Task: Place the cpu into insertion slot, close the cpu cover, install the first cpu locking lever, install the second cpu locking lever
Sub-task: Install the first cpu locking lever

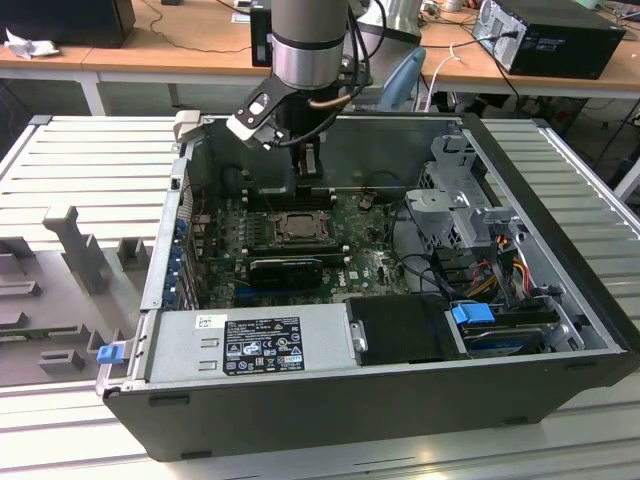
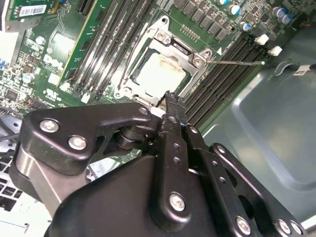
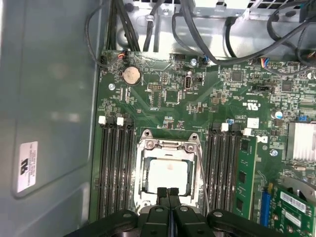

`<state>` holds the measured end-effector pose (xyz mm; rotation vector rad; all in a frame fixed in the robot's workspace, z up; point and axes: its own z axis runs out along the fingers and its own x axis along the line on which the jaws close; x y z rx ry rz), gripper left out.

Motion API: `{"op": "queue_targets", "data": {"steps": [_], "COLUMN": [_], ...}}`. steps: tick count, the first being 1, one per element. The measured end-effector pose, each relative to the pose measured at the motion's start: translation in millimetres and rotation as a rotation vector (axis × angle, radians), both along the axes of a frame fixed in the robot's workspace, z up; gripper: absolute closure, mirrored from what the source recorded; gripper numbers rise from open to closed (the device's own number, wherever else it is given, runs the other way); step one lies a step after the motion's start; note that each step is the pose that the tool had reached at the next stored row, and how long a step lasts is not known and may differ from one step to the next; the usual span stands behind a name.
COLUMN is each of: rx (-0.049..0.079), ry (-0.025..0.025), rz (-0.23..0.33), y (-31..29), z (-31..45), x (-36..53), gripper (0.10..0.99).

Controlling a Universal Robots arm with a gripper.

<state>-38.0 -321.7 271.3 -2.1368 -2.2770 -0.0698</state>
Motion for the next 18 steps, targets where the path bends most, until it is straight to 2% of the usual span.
{"op": "queue_targets", "data": {"steps": [4, 8, 11, 18], "rx": [0.0, 0.0, 0.0, 0.0], "ry": [0.0001, 0.0002, 0.0001, 0.0001], "rz": [0.051, 0.133, 0.174, 0.243], "y": [0.0, 0.0, 0.0, 0.0], "z": [0.1, 0.1, 0.1, 0.1], "x": [-0.1, 0.0, 0.0, 0.0], "gripper": [0.98, 0.98, 0.98, 0.98]}}
